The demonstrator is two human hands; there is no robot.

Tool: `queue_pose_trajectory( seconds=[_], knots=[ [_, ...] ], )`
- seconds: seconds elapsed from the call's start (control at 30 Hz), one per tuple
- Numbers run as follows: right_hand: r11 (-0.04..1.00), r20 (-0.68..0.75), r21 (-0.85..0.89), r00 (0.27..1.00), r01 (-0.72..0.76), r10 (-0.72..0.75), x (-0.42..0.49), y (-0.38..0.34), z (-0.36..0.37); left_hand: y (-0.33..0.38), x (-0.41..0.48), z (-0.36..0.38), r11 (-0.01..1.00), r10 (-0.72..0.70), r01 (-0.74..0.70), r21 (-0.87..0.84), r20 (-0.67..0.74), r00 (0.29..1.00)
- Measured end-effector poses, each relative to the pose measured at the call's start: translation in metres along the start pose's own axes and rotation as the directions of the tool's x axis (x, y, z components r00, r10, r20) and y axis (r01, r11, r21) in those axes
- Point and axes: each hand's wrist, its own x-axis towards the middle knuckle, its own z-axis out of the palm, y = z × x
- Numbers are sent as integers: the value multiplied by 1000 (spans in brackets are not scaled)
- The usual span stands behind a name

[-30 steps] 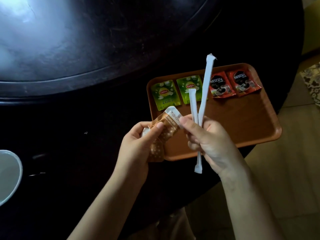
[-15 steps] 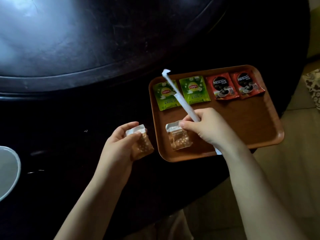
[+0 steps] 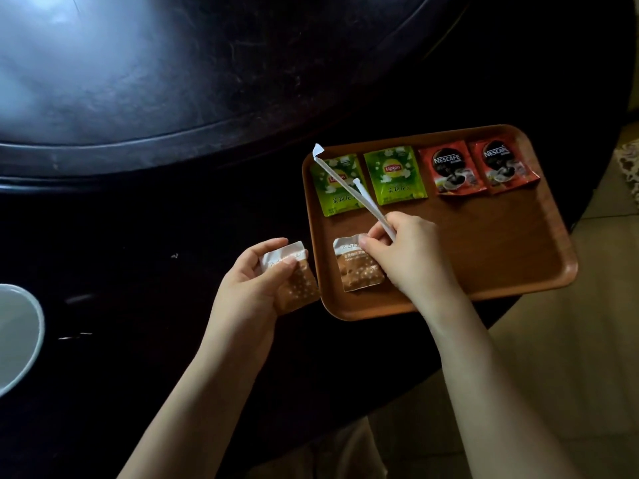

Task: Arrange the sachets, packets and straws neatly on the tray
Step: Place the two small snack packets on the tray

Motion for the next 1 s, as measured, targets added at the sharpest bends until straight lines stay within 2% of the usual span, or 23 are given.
queue_pose_trajectory(
  seconds=[0.13, 0.23, 0.33, 0.4, 0.5, 0.6, 0.7, 0.83, 0.93, 1.0],
  knots=[
    [996, -51, 72, 997, -58, 62, -6, -1, 1, 2, -1, 9, 998, 27, -24, -57, 39, 999],
    [961, -94, 248, 984, -123, 150, -15, -2, -7, 3, 0, 17, 995, 14, -6, -103, 77, 997],
    [823, 130, 518, 972, -233, 194, -32, -12, -24, 3, 2, 29, 985, -29, 52, -166, 137, 990],
    [744, 253, 606, 955, -281, 154, -41, -17, -30, 3, 1, 40, 975, -46, 84, -206, 184, 982],
    [660, 249, 694, 956, -286, 153, -44, -13, -33, 2, -2, 55, 975, -27, 75, -207, 225, 974],
    [699, 230, 657, 958, -282, 170, -41, -5, -38, -2, -2, 64, 996, 41, -28, -84, 168, 985],
    [727, 242, 637, 962, -257, 128, -39, 0, -40, -6, -2, 67, 991, 114, -122, 58, 135, 984],
    [760, 172, 600, 968, -249, 182, -32, 9, -40, -7, -1, 67, 966, 184, -202, 163, 119, 976],
    [794, 98, 538, 957, -283, 275, -23, 21, -43, -7, 9, 56, 892, 322, -307, 331, 9, 947],
    [846, 88, 439, 951, -304, 296, -17, 30, -47, -10, 19, 44, 786, 419, -337, 518, -47, 907]
  ],
)
